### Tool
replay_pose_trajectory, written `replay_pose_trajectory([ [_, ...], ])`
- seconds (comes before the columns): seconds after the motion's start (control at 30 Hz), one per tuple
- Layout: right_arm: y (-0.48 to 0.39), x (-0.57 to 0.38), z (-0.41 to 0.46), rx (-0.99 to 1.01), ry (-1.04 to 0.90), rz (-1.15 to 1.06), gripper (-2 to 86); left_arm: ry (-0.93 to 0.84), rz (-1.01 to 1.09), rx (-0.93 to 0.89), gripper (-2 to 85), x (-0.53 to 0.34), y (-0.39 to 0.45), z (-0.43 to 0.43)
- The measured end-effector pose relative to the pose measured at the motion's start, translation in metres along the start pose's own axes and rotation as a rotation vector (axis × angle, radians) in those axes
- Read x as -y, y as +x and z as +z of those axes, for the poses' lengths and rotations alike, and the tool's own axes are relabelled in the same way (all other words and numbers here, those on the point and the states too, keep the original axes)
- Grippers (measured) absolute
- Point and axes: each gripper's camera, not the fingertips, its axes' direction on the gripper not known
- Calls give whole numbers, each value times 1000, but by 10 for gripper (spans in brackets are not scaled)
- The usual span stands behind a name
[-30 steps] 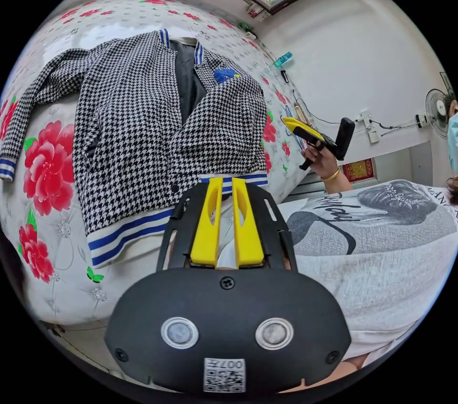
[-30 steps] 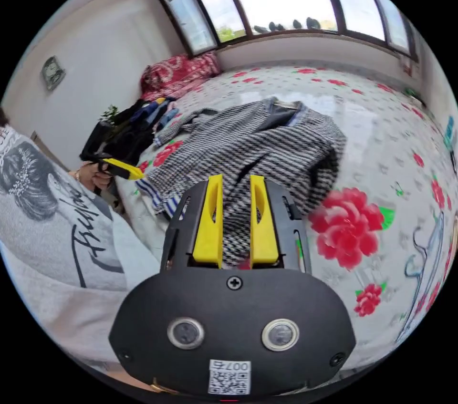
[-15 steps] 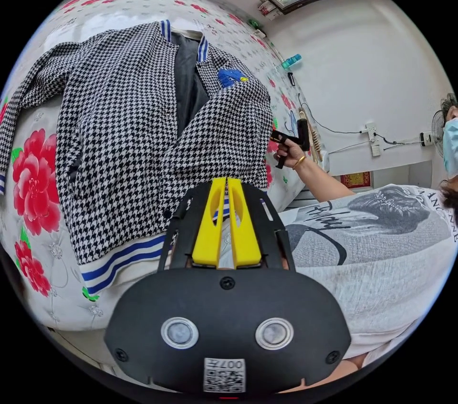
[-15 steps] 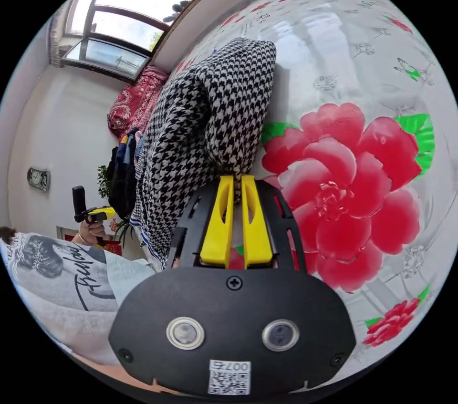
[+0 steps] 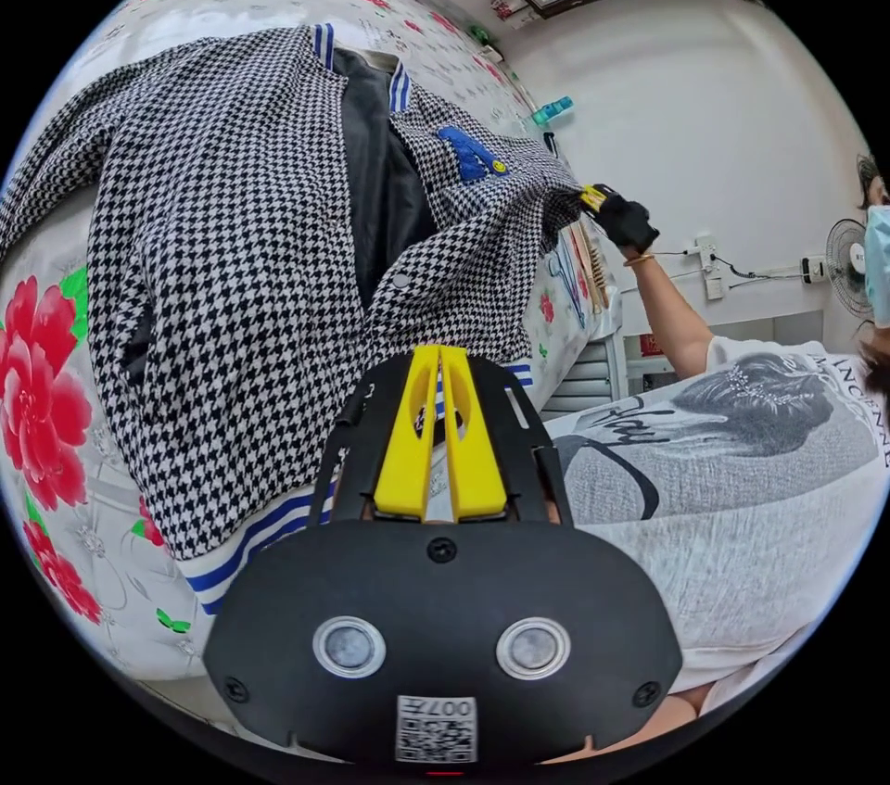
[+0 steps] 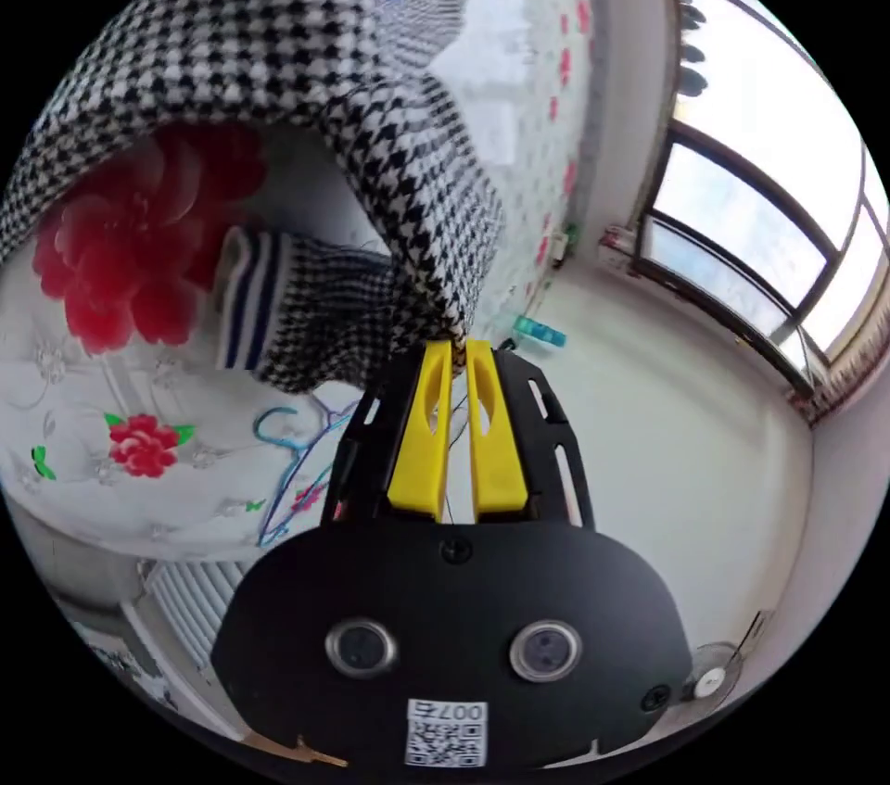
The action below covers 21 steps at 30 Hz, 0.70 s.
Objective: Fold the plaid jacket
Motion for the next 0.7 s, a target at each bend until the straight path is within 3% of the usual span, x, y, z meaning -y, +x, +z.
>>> replay_pose_trajectory([
  [0.07,-29,8,16,170,-50,-108,4,-33,28,22,-10,2,1,4],
  [0.13,-35,3,17,274,-54,-75,7,-65,54,54,-10,4,2,7],
  [0.23,-2,-26,9,456,29,189,24,-95,64,76,-10,5,-2,13],
  [0.3,33,-65,17,743,146,465,49,-110,52,42,-10,10,-11,18],
  [0.4,46,-113,57,990,178,773,78,-98,36,-1,-10,17,-18,22],
  [0.6,-20,-162,137,1448,154,1215,83,-55,30,-23,-10,27,-18,20],
  [0.7,-40,-156,154,1565,189,1372,68,-67,33,-2,-10,31,-17,22],
])
